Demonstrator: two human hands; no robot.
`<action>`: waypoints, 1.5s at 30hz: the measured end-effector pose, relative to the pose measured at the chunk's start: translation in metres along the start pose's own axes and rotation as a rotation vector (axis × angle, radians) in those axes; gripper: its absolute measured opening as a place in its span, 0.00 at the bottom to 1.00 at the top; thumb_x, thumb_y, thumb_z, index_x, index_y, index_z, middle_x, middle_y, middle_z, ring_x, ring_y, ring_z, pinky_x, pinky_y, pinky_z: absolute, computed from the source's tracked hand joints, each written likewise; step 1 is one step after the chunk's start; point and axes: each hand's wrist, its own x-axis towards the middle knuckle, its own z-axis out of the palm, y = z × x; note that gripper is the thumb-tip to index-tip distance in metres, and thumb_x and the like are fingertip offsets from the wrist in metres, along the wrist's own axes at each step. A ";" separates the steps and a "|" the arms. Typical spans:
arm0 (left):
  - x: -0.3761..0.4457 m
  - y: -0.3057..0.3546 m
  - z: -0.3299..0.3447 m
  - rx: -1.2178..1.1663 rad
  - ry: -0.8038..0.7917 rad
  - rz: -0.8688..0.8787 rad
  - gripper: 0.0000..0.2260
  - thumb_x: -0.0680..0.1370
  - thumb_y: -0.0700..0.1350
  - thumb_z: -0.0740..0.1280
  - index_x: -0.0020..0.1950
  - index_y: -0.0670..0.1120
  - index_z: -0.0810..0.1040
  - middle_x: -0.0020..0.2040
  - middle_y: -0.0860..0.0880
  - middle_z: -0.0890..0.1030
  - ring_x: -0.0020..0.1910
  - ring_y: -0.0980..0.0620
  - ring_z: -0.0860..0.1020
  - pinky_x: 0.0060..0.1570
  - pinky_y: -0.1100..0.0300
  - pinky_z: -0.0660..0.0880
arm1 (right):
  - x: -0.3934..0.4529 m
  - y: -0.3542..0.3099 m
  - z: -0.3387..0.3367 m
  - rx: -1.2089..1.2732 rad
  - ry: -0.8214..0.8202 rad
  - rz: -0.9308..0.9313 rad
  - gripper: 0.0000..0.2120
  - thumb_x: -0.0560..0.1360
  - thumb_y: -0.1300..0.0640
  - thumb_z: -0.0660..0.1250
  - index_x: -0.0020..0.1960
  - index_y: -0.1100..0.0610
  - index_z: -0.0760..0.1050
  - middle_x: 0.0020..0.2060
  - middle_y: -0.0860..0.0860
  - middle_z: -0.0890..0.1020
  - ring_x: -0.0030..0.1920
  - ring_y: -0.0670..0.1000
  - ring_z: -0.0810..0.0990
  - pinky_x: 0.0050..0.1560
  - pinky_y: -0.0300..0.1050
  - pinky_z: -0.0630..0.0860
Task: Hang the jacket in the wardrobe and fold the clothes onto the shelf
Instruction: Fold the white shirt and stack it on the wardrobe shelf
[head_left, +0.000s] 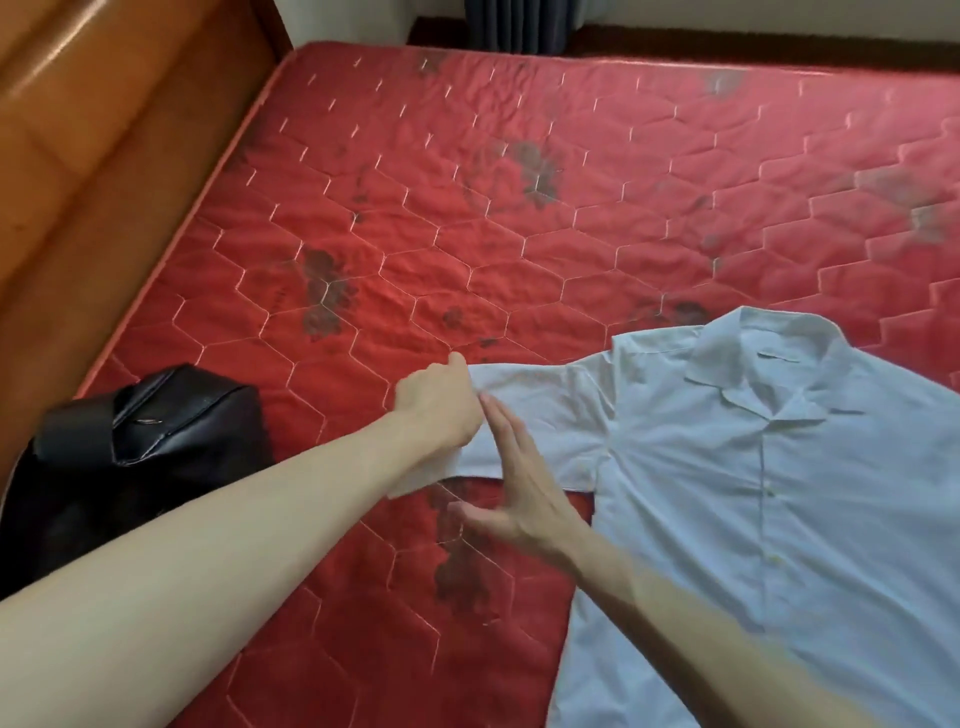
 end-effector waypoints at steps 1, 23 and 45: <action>-0.003 0.020 -0.004 -0.101 -0.034 -0.060 0.17 0.84 0.48 0.61 0.70 0.41 0.68 0.66 0.40 0.78 0.66 0.37 0.78 0.52 0.51 0.71 | -0.006 -0.009 0.001 0.118 -0.007 0.038 0.55 0.70 0.48 0.78 0.85 0.51 0.46 0.78 0.37 0.61 0.77 0.36 0.63 0.71 0.29 0.63; 0.023 0.184 0.080 0.002 0.139 0.352 0.27 0.86 0.55 0.46 0.83 0.46 0.58 0.82 0.44 0.61 0.82 0.44 0.56 0.79 0.40 0.52 | -0.174 0.139 -0.287 0.916 1.001 0.545 0.16 0.79 0.64 0.72 0.65 0.54 0.79 0.56 0.52 0.87 0.55 0.50 0.86 0.49 0.47 0.85; 0.054 0.189 0.161 0.136 0.238 0.289 0.36 0.82 0.68 0.41 0.86 0.51 0.45 0.85 0.42 0.42 0.84 0.42 0.40 0.82 0.42 0.43 | -0.195 0.229 -0.294 -0.719 1.064 0.572 0.23 0.82 0.55 0.63 0.76 0.54 0.69 0.76 0.59 0.67 0.72 0.59 0.68 0.69 0.59 0.66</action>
